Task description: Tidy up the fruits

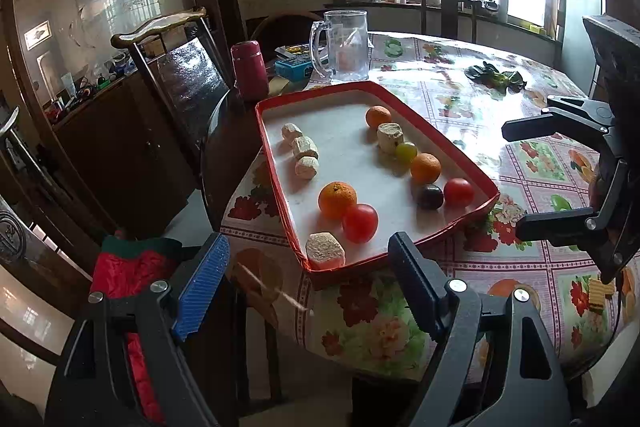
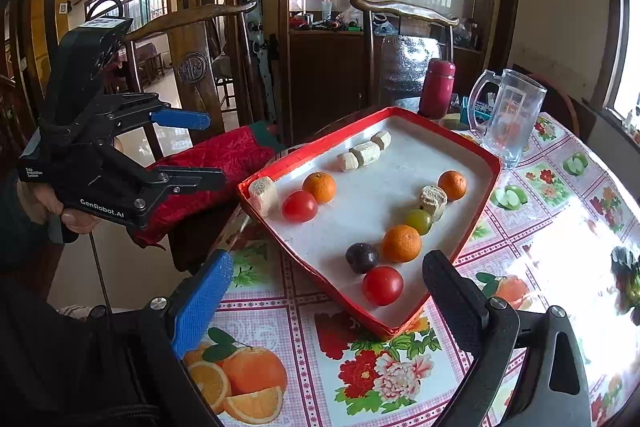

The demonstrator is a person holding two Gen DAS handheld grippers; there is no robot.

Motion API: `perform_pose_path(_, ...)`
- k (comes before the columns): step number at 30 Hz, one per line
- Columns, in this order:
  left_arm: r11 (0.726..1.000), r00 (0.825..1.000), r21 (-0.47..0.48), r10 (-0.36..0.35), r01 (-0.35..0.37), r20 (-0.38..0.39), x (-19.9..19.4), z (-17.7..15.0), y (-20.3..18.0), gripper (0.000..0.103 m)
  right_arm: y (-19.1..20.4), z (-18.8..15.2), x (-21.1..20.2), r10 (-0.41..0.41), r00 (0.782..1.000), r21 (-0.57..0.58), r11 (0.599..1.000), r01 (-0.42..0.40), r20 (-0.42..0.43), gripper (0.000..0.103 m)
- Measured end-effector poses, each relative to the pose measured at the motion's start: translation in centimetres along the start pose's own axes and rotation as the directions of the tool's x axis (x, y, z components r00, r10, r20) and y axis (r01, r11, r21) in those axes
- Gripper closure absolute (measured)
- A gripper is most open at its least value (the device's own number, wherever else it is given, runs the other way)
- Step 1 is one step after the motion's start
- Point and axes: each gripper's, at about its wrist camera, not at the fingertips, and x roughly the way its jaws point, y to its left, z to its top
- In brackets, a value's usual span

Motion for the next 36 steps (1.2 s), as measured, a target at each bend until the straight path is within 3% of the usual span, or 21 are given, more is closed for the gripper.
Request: perform_pose_path(36,1.000,1.000,0.003,0.008,-0.008,-0.007,0.17,-0.14,0.11,0.021,0.10,-0.36,0.41,0.004,1.000,0.020,1.000,-0.003,-0.005,0.006)
